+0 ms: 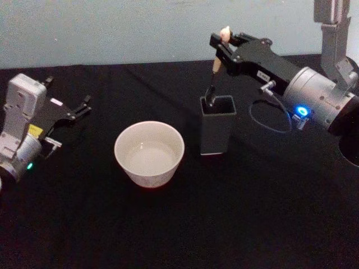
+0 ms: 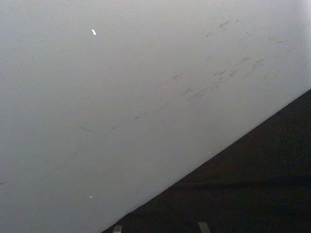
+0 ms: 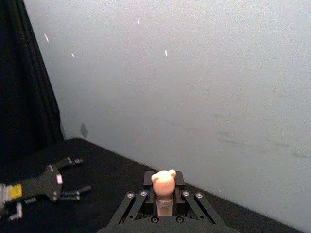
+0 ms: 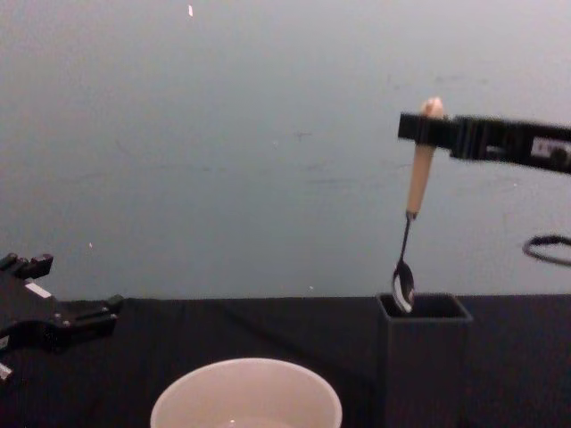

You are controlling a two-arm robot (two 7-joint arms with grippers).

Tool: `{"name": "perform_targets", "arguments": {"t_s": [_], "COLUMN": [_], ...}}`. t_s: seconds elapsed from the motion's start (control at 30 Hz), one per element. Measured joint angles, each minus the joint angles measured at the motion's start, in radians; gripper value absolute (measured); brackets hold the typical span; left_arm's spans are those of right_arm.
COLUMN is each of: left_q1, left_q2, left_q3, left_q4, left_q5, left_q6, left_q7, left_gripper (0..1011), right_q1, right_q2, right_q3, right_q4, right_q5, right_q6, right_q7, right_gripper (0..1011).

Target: Pick up the stirring spoon with one hand, stir inside the cup, then place it back in its original position.

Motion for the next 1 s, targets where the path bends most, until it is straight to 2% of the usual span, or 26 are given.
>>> {"name": "perform_targets", "arguments": {"t_s": [0.2, 0.37, 0.73, 1.0], "left_q1": [0.000, 0.000, 0.000, 0.000], "left_q2": [0.000, 0.000, 0.000, 0.000], "left_q3": [0.000, 0.000, 0.000, 0.000], "left_q4": [0.000, 0.000, 0.000, 0.000], "left_q5": [0.000, 0.000, 0.000, 0.000], "left_q6": [0.000, 0.000, 0.000, 0.000], "left_q7": [0.000, 0.000, 0.000, 0.000], "left_gripper": [1001, 1001, 1001, 1001], "right_q1": [0.001, 0.001, 0.016, 0.025], "right_q2": [0.000, -0.005, -0.017, -0.039], "right_q3": [0.000, -0.024, -0.119, -0.192], "right_q4": [-0.017, -0.018, 0.033, 0.101], "right_q5": [0.025, 0.030, 0.021, -0.010], "right_q6": [-0.022, -0.071, -0.177, -0.245], "right_q7": [0.002, 0.006, 0.066, 0.109], "right_gripper": [222, 222, 222, 222]}}
